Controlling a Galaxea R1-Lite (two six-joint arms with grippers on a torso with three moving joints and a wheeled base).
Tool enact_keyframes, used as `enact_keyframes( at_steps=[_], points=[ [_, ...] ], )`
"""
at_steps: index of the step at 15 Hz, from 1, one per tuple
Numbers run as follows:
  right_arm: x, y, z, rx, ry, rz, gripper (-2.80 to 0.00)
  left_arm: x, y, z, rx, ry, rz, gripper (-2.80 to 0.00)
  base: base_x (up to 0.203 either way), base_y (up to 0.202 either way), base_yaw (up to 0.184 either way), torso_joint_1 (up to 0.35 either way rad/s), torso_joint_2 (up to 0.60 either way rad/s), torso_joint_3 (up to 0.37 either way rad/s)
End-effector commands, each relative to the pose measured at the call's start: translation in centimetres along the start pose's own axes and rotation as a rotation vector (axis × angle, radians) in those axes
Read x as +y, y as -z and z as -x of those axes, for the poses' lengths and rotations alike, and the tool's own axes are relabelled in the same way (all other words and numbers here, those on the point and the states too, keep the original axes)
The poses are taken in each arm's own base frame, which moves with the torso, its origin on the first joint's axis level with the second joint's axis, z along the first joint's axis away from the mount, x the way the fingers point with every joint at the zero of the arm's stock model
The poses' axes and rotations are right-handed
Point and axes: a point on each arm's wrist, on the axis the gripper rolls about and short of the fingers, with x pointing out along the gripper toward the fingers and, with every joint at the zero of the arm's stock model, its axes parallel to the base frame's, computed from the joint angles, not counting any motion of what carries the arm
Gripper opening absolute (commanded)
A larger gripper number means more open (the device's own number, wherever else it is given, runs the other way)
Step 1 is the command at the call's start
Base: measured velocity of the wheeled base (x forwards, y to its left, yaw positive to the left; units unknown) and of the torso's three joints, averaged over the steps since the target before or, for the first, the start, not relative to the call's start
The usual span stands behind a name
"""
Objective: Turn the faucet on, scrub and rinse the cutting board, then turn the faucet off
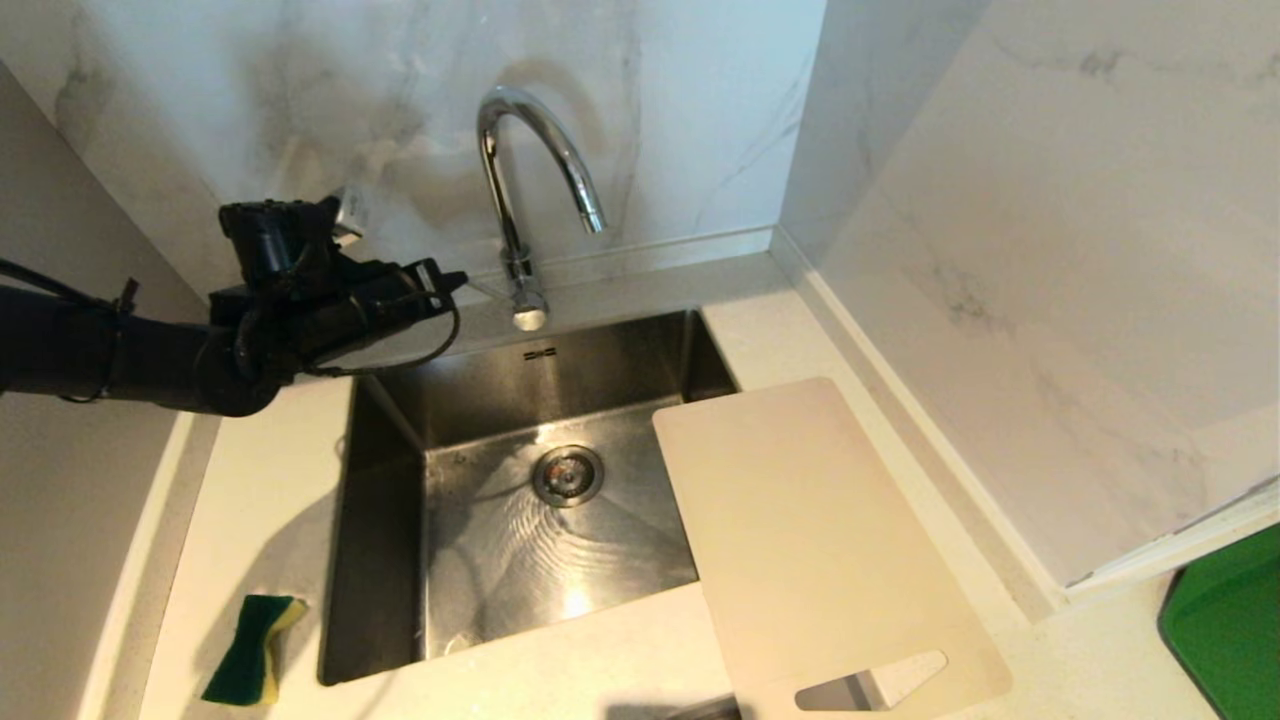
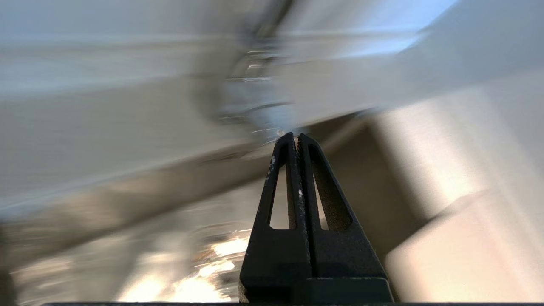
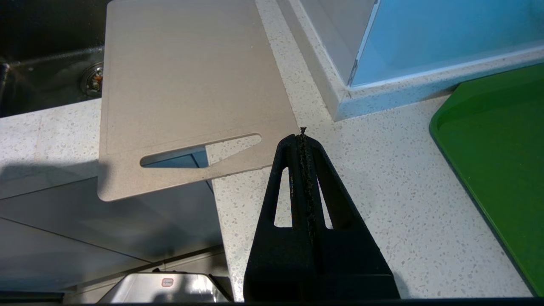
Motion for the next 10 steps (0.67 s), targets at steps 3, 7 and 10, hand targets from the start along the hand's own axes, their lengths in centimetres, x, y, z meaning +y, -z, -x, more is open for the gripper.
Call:
enact_keyframes(
  at_steps=[3,7,10],
  points=[
    [0.0,0.0,0.0,0.0,0.0,0.0,-2.8,6.2,-4.8,6.0,-0.062,-0.269,-0.288,-2.8,0.0,0.0,0.0,0.0,0.0,0.0],
    [0.0,0.0,0.0,0.0,0.0,0.0,-2.8,9.2,-8.5,13.2,-0.094,-0.412,-0.316,-2.8,0.0,0.0,0.0,0.0,0.0,0.0],
    [0.0,0.0,0.0,0.0,0.0,0.001,-2.8,7.9,-10.3,17.4,-0.107,-0.438,-0.261,-2.8,0.0,0.0,0.0,0.0,0.0,0.0]
  ],
)
